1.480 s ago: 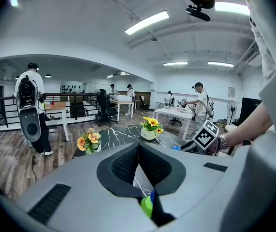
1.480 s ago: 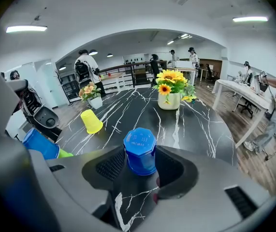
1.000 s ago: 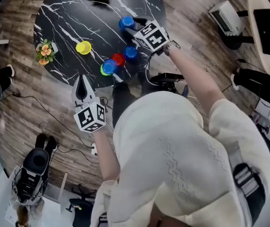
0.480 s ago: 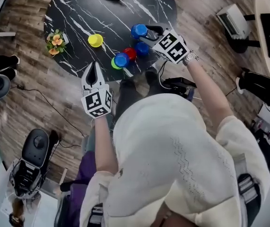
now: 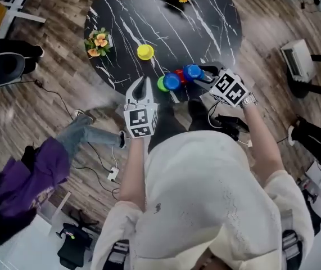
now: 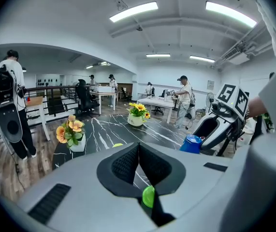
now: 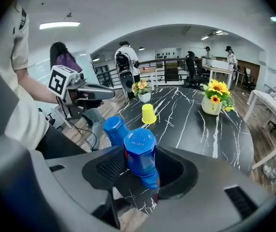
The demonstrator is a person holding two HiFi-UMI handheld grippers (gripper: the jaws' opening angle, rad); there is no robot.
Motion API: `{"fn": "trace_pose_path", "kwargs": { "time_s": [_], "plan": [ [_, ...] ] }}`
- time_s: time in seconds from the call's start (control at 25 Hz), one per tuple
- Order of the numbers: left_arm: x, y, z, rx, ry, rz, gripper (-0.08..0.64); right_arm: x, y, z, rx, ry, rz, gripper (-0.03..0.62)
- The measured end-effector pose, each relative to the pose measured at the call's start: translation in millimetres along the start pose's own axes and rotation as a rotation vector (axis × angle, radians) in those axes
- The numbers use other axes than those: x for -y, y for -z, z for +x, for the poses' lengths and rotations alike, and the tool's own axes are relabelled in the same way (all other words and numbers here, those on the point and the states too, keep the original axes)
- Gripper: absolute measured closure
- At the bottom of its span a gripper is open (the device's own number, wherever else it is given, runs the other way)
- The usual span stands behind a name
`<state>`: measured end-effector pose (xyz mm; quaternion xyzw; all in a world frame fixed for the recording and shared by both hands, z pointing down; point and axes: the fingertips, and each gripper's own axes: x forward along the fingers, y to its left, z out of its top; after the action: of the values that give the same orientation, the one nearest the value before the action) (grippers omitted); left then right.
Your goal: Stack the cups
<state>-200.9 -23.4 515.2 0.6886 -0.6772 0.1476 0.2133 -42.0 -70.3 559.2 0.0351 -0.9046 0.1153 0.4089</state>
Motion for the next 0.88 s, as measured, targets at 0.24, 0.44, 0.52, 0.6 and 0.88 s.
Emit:
{"fn": "trace_pose_path", "kwargs": {
  "time_s": [0.24, 0.44, 0.52, 0.6, 0.88],
  "plan": [
    [-7, 0, 2, 0.011, -0.007, 0.0, 0.537, -7, 4, 11, -0.042, -0.016, -0.042, 0.387],
    [-11, 4, 5, 0.003, -0.017, 0.009, 0.535, -8, 4, 12, -0.055, -0.011, -0.072, 0.385],
    [-12, 8, 8, -0.004, -0.016, 0.015, 0.535, -8, 5, 11, -0.067, -0.009, -0.084, 0.385],
    [-12, 12, 11, -0.012, -0.015, 0.017, 0.535, -9, 7, 11, -0.07, -0.017, -0.083, 0.383],
    [-25, 27, 31, -0.055, -0.013, 0.04, 0.449, -13, 8, 7, -0.072, -0.034, -0.049, 0.337]
  ]
}}
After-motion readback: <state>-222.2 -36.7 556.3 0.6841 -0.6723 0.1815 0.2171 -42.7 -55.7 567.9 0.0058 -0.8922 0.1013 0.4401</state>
